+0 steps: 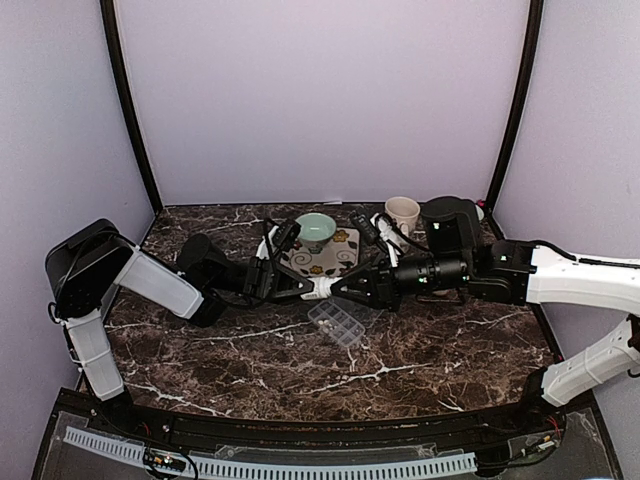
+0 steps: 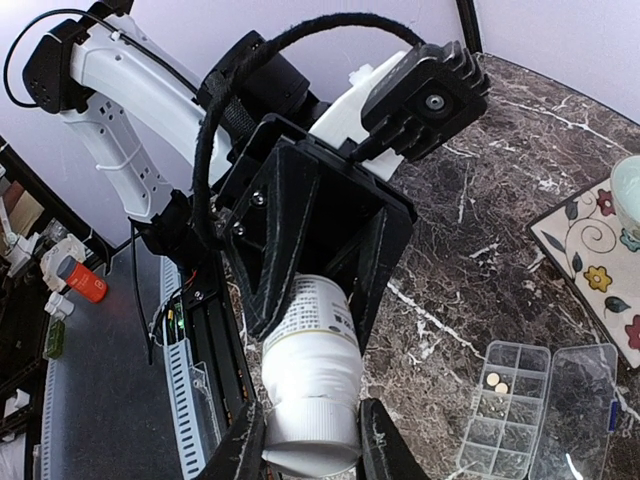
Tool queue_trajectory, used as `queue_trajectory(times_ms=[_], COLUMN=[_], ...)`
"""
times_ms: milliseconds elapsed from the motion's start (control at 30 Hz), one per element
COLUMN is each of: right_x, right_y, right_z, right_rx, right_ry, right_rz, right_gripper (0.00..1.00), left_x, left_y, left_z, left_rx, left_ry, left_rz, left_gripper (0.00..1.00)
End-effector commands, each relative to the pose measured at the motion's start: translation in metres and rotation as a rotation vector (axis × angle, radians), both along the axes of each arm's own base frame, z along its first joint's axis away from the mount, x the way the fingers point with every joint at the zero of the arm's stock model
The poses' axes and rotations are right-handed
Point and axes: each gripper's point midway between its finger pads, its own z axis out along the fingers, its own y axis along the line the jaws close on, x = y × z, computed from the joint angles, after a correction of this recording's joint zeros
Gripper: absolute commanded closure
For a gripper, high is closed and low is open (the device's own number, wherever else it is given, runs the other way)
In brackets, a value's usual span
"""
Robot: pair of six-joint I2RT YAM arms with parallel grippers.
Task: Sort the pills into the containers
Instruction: Screw the lid of the pill bottle onto the pill bottle.
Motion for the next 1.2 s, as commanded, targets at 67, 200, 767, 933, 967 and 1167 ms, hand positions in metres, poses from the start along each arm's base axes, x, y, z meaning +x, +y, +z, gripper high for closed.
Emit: queue_trajectory(times_ms=[67,200,767,933,967,1167], right_x=[0.003,0.002,-0.001,-0.002,-0.003,-0.004], right_y=[0.009,0.012,0.016,0.013,0.013,0.012], right_z=[0.029,0.027,0.023,0.021,0.021,0.019], right_rx=[0.090,0.087,0.099,0.096,0.097,0.097], right_ry=[-0.046,-0.037,-0.011,-0.005,-0.005,-0.001], right_rz=[-0.009,0.002,0.027,0.024,0.023,0.024], right_gripper=[1.00,1.00,1.00,1.00,1.00,1.00], left_x=[-0.013,-0.013,-0.016,-0.015,-0.015,-0.015], left_y=[0.010,0.011,0.010,0.010,0.010,0.010], left_z=[0.035,0.037,0.051,0.055,0.055,0.059], left_rx=[-0.122,-0.124,-0.147,-0.156,-0.156,-0.160], left_ry=[-0.148,-0.152,-0.172,-0.177,-0.176,-0.178], left_rz=[-0.011,-0.013,-0.027,-0.023,-0.023,-0.026], left_gripper=[1.00,1.00,1.00,1.00,1.00,1.00])
